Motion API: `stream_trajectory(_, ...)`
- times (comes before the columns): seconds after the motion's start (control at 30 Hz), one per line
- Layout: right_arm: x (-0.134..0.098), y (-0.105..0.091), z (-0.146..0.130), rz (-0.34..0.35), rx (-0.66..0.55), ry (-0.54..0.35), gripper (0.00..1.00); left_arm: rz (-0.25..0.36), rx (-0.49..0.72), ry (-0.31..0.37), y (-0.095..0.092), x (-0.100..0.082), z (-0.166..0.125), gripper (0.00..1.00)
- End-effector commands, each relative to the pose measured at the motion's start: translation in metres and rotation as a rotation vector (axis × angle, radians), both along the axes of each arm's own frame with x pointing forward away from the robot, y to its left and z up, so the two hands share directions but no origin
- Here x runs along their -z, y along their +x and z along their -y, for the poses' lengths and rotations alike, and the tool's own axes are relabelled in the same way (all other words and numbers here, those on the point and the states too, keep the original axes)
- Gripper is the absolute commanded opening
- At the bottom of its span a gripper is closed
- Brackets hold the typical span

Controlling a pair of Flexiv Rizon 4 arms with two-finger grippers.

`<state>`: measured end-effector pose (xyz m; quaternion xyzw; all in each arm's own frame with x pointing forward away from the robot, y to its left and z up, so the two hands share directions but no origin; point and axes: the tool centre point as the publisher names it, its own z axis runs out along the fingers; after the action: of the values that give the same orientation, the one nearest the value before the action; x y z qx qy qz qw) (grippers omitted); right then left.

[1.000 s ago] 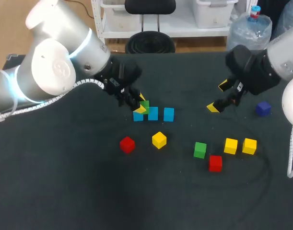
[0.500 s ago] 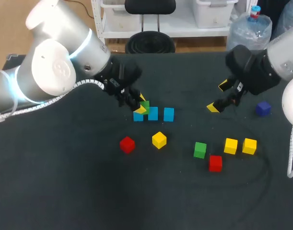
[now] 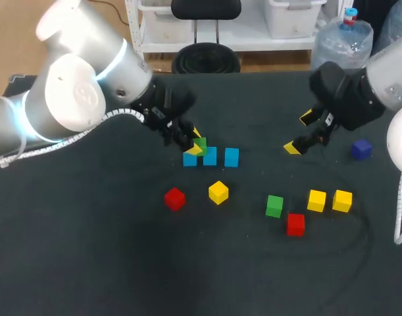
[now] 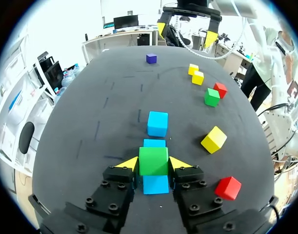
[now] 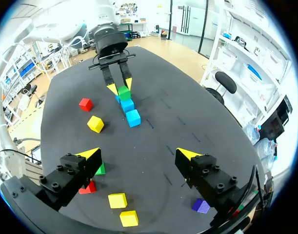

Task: Place the blue cubes, place green cubes on the blue cubes, place the yellow cubes on the green cubes, then place the red cubes on the yellow cubes, and place purple cube on the red cubes.

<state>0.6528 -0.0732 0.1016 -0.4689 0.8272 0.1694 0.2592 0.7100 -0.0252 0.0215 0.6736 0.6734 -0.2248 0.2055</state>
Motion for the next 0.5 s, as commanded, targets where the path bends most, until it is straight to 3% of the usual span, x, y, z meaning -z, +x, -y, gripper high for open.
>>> stream_trajectory(0.03,-0.0003,-0.0012,-0.0003,0.002,0.004,-0.002,1.00,-0.006,0.010,0.004,0.0071,0.0018,0.0033,0.01)
stream_trajectory(0.5,-0.0003,-0.0012,-0.0003,0.002,0.004,-0.002,1.00,-0.005,0.002,0.012,0.0057,0.0003,0.0022,0.00)
